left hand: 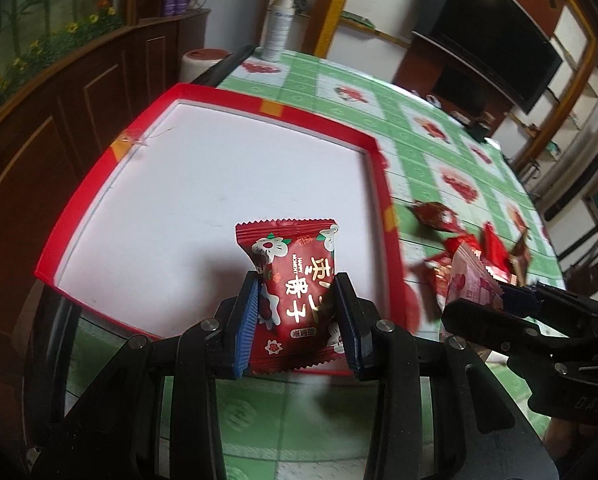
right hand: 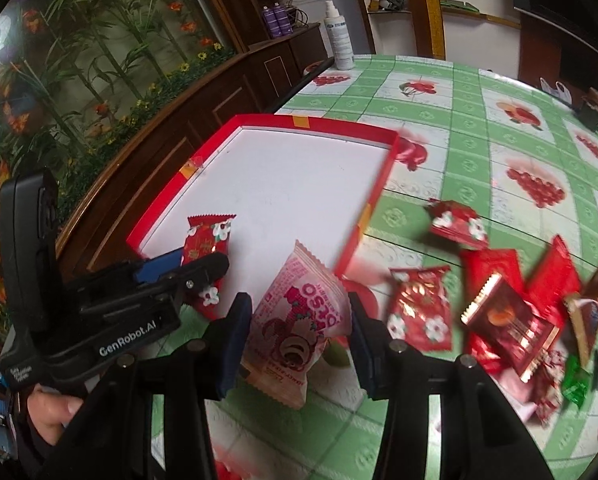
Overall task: Organize snacks
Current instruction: 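Carry red pack with left tool and pink bag with right tool over the red-rimmed tray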
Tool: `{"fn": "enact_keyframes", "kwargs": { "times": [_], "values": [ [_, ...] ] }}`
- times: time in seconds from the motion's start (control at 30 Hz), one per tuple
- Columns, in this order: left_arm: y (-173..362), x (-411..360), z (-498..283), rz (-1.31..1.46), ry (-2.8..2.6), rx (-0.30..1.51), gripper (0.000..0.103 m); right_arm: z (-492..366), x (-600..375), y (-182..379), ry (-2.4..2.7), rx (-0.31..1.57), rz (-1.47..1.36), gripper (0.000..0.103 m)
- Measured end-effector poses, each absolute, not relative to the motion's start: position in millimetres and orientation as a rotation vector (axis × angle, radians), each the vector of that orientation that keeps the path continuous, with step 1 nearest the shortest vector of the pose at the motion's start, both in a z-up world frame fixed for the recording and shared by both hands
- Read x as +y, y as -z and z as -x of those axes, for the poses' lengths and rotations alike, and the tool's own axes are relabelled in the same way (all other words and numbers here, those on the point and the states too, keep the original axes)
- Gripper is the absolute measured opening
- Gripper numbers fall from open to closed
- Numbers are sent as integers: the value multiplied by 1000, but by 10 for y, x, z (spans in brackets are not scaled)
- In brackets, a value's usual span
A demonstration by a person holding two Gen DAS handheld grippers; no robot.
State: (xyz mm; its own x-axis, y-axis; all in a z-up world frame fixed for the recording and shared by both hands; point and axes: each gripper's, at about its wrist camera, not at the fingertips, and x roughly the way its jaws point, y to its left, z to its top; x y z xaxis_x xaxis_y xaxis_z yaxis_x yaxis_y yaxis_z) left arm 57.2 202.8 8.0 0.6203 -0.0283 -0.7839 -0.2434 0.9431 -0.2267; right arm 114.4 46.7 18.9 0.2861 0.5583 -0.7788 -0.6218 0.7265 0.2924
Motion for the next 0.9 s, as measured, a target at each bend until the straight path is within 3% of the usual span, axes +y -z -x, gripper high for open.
{"fn": "enact_keyframes", "kwargs": {
  "times": [0.9],
  "values": [
    [211, 2240, -497, 263, -295, 975, 36, -1151, 981, 282, -938, 1041, 161, 50]
  ]
}}
